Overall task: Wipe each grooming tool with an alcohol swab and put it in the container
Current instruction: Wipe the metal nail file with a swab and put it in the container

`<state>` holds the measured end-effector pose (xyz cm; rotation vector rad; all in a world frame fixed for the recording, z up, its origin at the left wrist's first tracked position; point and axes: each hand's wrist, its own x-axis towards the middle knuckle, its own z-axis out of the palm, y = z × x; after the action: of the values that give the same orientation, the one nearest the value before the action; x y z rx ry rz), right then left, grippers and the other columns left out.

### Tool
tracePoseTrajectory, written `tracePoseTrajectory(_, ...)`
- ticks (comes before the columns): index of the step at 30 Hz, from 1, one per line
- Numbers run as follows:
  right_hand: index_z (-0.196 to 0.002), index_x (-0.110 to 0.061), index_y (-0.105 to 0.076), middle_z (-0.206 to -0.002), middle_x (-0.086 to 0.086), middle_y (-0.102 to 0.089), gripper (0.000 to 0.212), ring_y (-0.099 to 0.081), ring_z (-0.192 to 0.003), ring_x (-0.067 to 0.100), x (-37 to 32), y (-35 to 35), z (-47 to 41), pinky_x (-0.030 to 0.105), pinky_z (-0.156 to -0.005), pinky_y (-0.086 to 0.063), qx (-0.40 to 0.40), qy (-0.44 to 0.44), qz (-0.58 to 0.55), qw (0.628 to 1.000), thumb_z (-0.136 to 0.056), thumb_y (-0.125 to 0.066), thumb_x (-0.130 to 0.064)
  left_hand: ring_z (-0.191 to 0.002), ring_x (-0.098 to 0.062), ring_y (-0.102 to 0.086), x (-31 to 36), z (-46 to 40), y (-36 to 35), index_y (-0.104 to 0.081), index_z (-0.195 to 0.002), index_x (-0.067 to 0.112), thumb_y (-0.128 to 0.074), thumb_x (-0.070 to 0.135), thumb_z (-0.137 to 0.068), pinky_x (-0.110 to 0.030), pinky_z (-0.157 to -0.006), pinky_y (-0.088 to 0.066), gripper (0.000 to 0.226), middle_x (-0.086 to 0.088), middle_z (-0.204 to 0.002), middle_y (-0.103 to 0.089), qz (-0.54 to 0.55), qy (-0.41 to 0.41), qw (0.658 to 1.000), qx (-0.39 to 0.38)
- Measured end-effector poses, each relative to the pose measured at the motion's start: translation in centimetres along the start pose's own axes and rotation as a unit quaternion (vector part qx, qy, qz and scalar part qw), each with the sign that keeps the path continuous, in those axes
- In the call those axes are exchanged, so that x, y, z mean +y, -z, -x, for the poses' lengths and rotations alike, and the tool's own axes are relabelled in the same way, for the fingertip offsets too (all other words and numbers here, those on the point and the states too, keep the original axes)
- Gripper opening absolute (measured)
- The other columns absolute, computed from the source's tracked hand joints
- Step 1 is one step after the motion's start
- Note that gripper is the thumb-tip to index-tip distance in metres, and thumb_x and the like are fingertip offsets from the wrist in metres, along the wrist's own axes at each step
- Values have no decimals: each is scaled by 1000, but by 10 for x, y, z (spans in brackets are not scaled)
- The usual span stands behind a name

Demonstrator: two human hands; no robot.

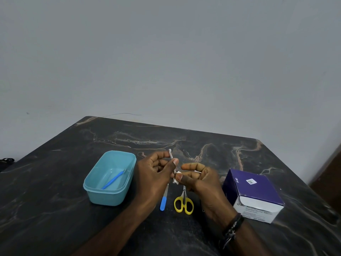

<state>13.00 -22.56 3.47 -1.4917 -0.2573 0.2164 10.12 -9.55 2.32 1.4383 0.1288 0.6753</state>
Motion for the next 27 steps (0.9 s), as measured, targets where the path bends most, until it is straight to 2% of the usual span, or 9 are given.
tracePoseTrajectory(5, -102, -1, -62, -81, 16, -76, 29, -74, -73, 22, 0, 2, -1, 19, -57, -52, -3, 1, -8, 1000, -76, -75, 0, -54, -11, -67, -1, 4, -3, -68, -91, 14, -76, 8, -79, -21, -50, -52, 15, -3, -65, -71, 6, 10, 1000, -13)
tracePoseTrajectory(11, -99, 2, -62, -72, 10, -75, 25, -73, -71, 19, 2, 3, -1, 24, -65, -55, -46, 6, 13, 999, -77, -73, 5, -61, -17, -71, -3, 4, -2, -68, -87, 24, -77, 12, -79, -30, -55, -57, 16, -2, -68, -72, -17, -8, 1000, -3)
tracePoseTrajectory(15, -97, 0, -63, -71, 11, -74, 22, -72, -66, 16, 2, 1, -1, 17, -57, -51, -58, 18, 48, 997, -78, -73, 4, -59, -15, -69, 0, 5, -2, -68, -86, 26, -77, 15, -79, -30, -55, -58, 15, -2, -68, -71, -31, -46, 998, 21)
tracePoseTrajectory(18, -96, 0, -63, -74, 16, -74, 22, -71, -64, 16, 1, 1, -1, 17, -55, -50, -54, 23, 50, 997, -77, -74, 4, -57, -14, -67, 4, 6, -3, -68, -86, 28, -76, 13, -80, -32, -56, -57, 17, -1, -68, -70, -27, -77, 996, 38)
tracePoseTrajectory(20, -97, -1, -64, -77, 19, -74, 24, -71, -66, 18, 1, 2, -1, 18, -57, -51, -54, 23, 54, 997, -76, -75, 3, -55, -13, -65, 10, 7, -4, -68, -90, 30, -75, 12, -80, -30, -55, -56, 21, -2, -67, -68, -11, -106, 993, 56)
tracePoseTrajectory(24, -96, -3, -64, -76, 15, -75, 24, -72, -69, 18, 3, 2, 0, 19, -60, -52, -40, 27, 45, 998, -76, -76, 1, -60, -10, -67, 43, 2, 1, -66, -101, 32, -75, 27, -80, -21, -56, -56, 23, 3, -72, -70, -28, -241, 966, 93)
tracePoseTrajectory(27, -96, -1, -64, -74, 15, -73, 25, -71, -68, 19, 2, 4, -2, 22, -62, -53, -15, 41, -1, 999, -75, -76, 3, -59, -14, -66, 89, -12, 18, -69, -101, 23, -73, 25, -81, -17, -56, -55, 20, 4, -74, -70, -74, -304, 943, 119)
